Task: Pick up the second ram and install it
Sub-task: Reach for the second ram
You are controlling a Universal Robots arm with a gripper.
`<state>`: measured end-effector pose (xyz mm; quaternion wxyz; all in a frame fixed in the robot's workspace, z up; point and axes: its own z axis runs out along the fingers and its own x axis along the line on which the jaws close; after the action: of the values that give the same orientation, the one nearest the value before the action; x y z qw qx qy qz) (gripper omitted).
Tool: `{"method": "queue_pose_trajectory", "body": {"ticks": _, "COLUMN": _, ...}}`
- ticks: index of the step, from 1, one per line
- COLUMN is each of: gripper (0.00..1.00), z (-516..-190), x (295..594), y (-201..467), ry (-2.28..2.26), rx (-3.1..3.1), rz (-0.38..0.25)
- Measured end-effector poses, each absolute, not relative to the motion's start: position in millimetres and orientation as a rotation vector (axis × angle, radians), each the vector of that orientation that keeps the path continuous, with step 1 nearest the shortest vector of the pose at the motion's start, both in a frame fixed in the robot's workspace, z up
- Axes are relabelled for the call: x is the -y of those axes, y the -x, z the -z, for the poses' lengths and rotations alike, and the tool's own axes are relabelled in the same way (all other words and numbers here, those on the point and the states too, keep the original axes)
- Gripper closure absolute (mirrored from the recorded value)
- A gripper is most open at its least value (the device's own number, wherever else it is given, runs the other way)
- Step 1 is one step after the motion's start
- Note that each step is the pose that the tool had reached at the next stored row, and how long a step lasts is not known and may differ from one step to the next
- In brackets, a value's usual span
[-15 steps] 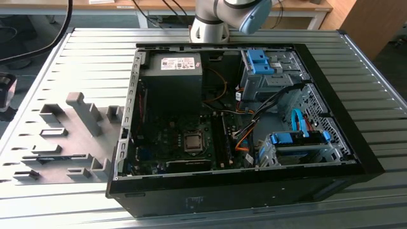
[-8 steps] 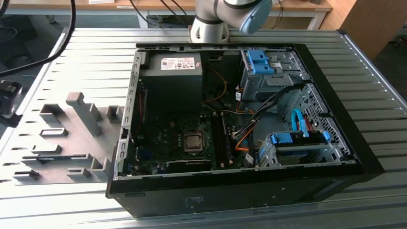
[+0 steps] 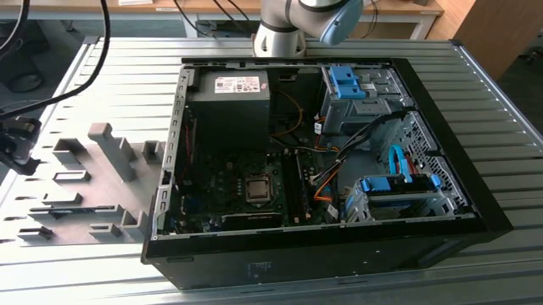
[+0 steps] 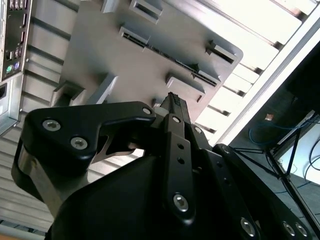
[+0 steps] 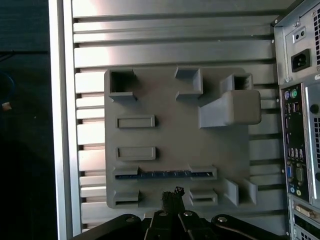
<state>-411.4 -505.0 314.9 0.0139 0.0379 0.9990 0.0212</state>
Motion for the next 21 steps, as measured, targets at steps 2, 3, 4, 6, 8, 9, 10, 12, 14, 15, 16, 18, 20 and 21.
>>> {"method": "queue_pose_trajectory", "body": {"ticks": 2, "gripper": 0.89, "z": -311, "x": 505, "y": 411, "ry": -0.118, "rx": -3.111, "rz": -0.066}}
{"method": "queue_pose_trajectory", "body": {"ticks": 3, "gripper": 0.89, "z": -310, "x": 505, "y": 411, "ry": -0.118, "rx": -3.111, "rz": -0.065}}
{"method": "queue_pose_trajectory", "body": {"ticks": 4, "gripper": 0.89, "z": -308, "x": 505, "y": 411, "ry": -0.118, "rx": -3.111, "rz": -0.065}}
{"method": "queue_pose_trajectory", "body": {"ticks": 6, "gripper": 0.89, "z": -304, "x": 505, "y": 411, "ry": -0.118, "rx": -3.111, "rz": -0.065}}
{"method": "queue_pose_trajectory", "body": {"ticks": 8, "gripper": 0.89, "z": -301, "x": 505, "y": 411, "ry": -0.118, "rx": -3.111, "rz": -0.064}}
{"method": "queue_pose_trajectory", "body": {"ticks": 9, "gripper": 0.89, "z": -300, "x": 505, "y": 411, "ry": -0.118, "rx": -3.111, "rz": -0.064}}
{"method": "queue_pose_trajectory", "body": {"ticks": 10, "gripper": 0.89, "z": -299, "x": 505, "y": 411, "ry": -0.118, "rx": -3.111, "rz": -0.064}}
{"method": "queue_pose_trajectory", "body": {"ticks": 12, "gripper": 0.89, "z": -296, "x": 505, "y": 411, "ry": -0.118, "rx": -3.111, "rz": -0.064}}
{"method": "queue_pose_trajectory", "body": {"ticks": 14, "gripper": 0.89, "z": -294, "x": 505, "y": 411, "ry": -0.118, "rx": -3.111, "rz": -0.063}}
{"method": "queue_pose_trajectory", "body": {"ticks": 15, "gripper": 0.89, "z": -293, "x": 505, "y": 411, "ry": -0.118, "rx": -3.111, "rz": -0.063}}
{"method": "queue_pose_trajectory", "body": {"ticks": 16, "gripper": 0.89, "z": -291, "x": 505, "y": 411, "ry": -0.118, "rx": -3.111, "rz": -0.063}}
{"method": "queue_pose_trajectory", "body": {"ticks": 18, "gripper": 0.89, "z": -289, "x": 505, "y": 411, "ry": -0.118, "rx": -3.111, "rz": -0.063}}
{"method": "queue_pose_trajectory", "body": {"ticks": 20, "gripper": 0.89, "z": -286, "x": 505, "y": 411, "ry": -0.118, "rx": -3.111, "rz": -0.063}}
{"method": "queue_pose_trajectory", "body": {"ticks": 21, "gripper": 0.89, "z": -285, "x": 505, "y": 411, "ry": -0.118, "rx": -3.111, "rz": -0.062}}
